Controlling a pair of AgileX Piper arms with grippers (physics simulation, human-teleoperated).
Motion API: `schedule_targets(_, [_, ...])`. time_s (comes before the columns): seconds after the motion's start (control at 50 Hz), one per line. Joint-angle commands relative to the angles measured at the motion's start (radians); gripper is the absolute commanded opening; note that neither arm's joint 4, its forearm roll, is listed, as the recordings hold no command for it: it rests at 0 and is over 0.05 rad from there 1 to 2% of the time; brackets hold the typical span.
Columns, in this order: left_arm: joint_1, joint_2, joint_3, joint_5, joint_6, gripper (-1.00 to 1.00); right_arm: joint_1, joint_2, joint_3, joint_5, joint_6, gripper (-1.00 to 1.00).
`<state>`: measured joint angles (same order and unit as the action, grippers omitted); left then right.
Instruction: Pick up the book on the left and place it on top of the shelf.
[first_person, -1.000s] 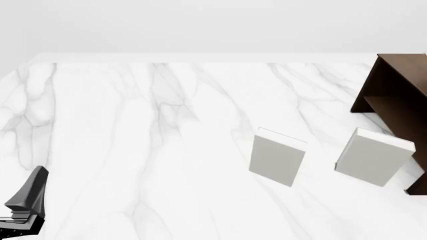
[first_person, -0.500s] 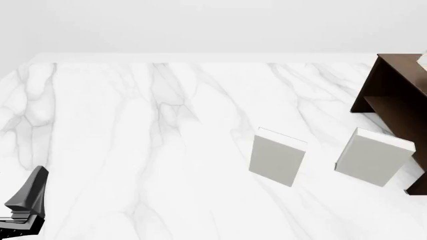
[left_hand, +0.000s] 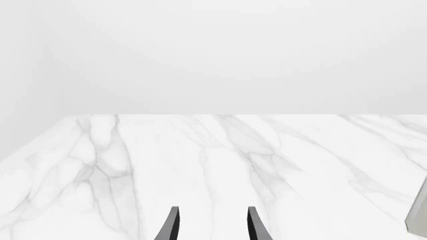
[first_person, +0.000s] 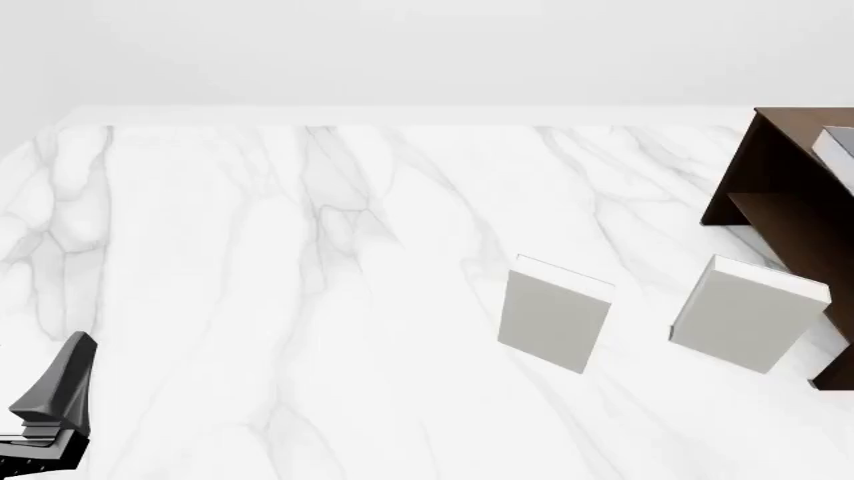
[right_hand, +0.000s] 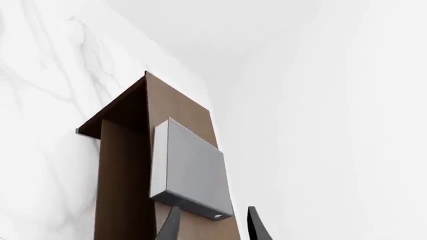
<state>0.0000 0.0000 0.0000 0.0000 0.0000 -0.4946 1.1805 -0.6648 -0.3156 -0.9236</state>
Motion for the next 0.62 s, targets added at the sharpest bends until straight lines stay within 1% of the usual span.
schedule_targets(0.02, [0.0,0.0,0.0,0.0,0.0,1.0,0.029,-0.075,0.005,0.015,0.045,1.0])
schedule_targets(0.08, [0.0,0.0,0.0,0.0,0.0,1.0,0.048,-0.127,-0.004,0.05,0.073,1.0])
schedule_targets(0.14, [0.0,0.0,0.0,0.0,0.0,1.0,0.07,-0.166,-0.002,0.076,0.078,1.0])
schedule_targets(0.34, [0.0,0.0,0.0,0.0,0.0,1.0,0.102,-0.321,-0.007,0.177,0.109,1.0])
schedule_targets(0.5, [0.0,0.0,0.0,0.0,0.0,1.0,0.109,-0.378,-0.006,0.217,0.131,1.0])
schedule_targets(0.62, [0.0,0.0,0.0,0.0,0.0,1.0,0.113,-0.431,-0.018,0.265,0.145,1.0])
